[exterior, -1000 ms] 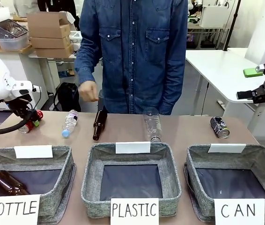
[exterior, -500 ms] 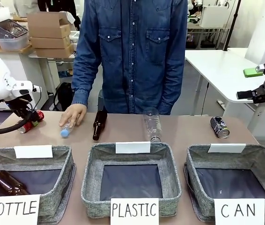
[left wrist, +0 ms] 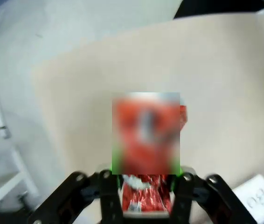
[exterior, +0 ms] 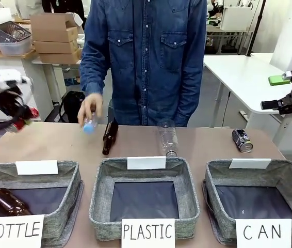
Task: Sort the can waste into the basket.
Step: Pick up the can waste from the table and place it in the right Fabric basket.
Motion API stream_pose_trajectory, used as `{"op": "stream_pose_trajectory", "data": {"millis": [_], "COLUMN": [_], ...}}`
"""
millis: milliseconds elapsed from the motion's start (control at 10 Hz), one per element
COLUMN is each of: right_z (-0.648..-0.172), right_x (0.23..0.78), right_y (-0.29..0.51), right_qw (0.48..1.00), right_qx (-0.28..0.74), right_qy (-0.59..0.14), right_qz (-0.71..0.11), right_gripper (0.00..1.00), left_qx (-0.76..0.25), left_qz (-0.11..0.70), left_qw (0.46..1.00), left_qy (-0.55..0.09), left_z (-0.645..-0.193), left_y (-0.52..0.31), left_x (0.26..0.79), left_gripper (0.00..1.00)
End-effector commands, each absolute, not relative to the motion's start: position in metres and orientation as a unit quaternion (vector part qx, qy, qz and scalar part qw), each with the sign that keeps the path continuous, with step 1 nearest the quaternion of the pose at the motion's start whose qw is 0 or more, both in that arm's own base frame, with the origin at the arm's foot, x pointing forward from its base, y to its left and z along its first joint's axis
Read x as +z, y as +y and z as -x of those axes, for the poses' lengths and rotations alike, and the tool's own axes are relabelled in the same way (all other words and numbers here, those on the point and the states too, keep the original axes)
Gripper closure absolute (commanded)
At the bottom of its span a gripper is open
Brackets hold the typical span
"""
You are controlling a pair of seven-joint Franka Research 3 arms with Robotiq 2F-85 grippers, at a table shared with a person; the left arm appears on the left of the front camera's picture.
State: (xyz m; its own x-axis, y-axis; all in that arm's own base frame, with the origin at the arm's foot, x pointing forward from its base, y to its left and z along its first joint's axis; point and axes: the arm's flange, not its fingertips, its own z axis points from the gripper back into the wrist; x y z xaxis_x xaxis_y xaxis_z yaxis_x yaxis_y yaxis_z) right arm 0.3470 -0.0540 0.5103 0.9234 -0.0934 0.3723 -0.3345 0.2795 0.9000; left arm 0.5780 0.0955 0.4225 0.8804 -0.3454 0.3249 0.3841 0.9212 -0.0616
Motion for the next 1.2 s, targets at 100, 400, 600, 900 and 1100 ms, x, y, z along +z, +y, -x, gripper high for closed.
{"op": "stream_pose_trajectory", "data": {"millis": [100,400,600,900,1100], "right_z": [-0.349,-0.349,-0.349,-0.349,-0.349], "right_x": [0.511,0.511,0.511,0.511,0.511], "right_y": [-0.052,-0.052,-0.052,-0.052,-0.052], "right_qw": [0.77,0.77,0.77,0.77,0.77], "right_qx": [0.085,0.085,0.085,0.085,0.085], "right_qy": [-0.192,-0.192,-0.192,-0.192,-0.192], "right_qz": [-0.603,-0.603,-0.603,-0.603,-0.603], "right_gripper": [0.0,0.0,0.0,0.0,0.0], "left_qx": [-0.21,-0.358,-0.44,-0.408,-0.408], "left_qz": [0.19,0.199,0.202,0.201,0.201], "left_qw": [0.942,0.887,0.833,0.862,0.862], "left_qy": [-0.178,-0.213,-0.268,-0.225,-0.225], "left_z": [-0.417,-0.291,-0.243,-0.248,-0.248], "left_y": [0.116,0.109,0.105,0.105,0.105], "left_x": [0.552,0.58,0.575,0.588,0.588], "left_gripper": [1.0,1.0,1.0,1.0,1.0]}}
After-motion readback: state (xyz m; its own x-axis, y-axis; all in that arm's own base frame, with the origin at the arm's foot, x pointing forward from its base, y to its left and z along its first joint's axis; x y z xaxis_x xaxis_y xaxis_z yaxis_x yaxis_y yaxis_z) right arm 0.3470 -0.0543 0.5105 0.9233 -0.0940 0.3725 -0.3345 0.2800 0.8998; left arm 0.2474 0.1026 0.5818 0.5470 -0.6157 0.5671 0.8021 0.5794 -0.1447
